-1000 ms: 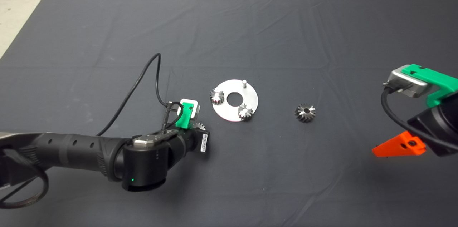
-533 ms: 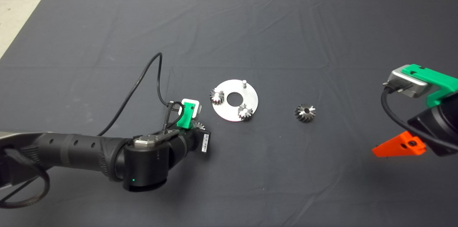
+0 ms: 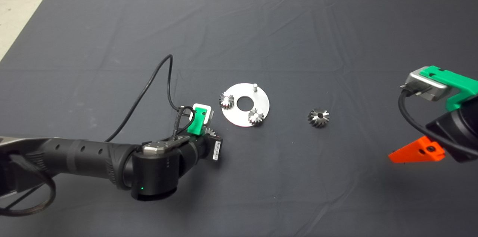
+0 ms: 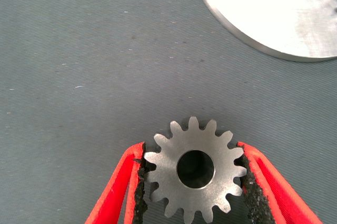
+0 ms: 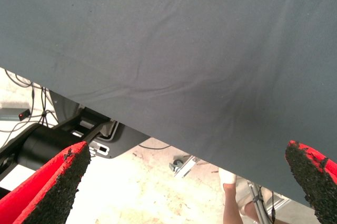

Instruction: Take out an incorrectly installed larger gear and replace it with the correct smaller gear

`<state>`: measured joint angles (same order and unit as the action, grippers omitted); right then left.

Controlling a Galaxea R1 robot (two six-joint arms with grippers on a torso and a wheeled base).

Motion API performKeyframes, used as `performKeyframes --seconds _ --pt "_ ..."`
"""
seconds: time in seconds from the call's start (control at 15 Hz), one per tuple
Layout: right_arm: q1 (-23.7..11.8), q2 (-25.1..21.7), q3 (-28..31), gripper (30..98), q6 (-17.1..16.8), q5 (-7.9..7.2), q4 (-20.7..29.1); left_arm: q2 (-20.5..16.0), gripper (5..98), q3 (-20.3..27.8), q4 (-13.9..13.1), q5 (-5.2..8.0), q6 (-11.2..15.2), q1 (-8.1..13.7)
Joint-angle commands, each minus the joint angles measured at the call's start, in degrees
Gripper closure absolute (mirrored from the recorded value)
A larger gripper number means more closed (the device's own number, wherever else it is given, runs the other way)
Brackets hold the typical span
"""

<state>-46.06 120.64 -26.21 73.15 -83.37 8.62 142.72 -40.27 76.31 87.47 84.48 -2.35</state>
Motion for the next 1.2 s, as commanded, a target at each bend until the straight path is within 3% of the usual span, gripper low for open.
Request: performKeyframes --seconds 0.0,0.07,0.13,0.27,0.33,0.47,0.67,0.8,1.13 --pt "-1.2 -0.1 -0.1 30.8 0.3 0.14 1.8 0.0 66.9 0.6 -3.0 5.17 -2.0 2.1" --pt "-1.2 0.0 -0.2 30.8 0.3 0.05 1.8 0.2 67.3 0.7 -3.7 5.19 -2.3 3.0" --pt "-1.2 0.1 -0.5 30.8 0.3 0.05 1.8 0.6 67.4 0.6 -6.3 5.26 -2.3 5.5" --pt "-1.2 -0.2 -0.5 30.8 0.3 0.05 1.8 1.6 67.4 0.1 -16.4 5.17 -1.7 13.0" --pt "-1.2 -0.2 -0.4 30.8 0.3 0.05 1.8 1.4 67.7 0.2 -19.5 5.25 -0.2 16.5" --pt "-1.1 -0.3 -0.4 30.8 0.5 0.05 1.8 1.8 67.7 0.0 -22.2 5.26 0.8 21.0" --pt "-1.1 -0.2 -0.5 30.8 0.8 0.05 1.8 5.4 67.9 -1.1 -23.1 5.17 0.9 25.2" --pt "-1.1 0.0 -0.5 30.8 0.9 0.08 1.8 7.2 68.0 -3.8 -23.1 5.11 0.9 26.3" --pt "-1.1 0.4 -1.5 30.8 0.9 0.05 1.8 15.7 68.0 -9.9 -21.7 5.08 0.7 26.4"
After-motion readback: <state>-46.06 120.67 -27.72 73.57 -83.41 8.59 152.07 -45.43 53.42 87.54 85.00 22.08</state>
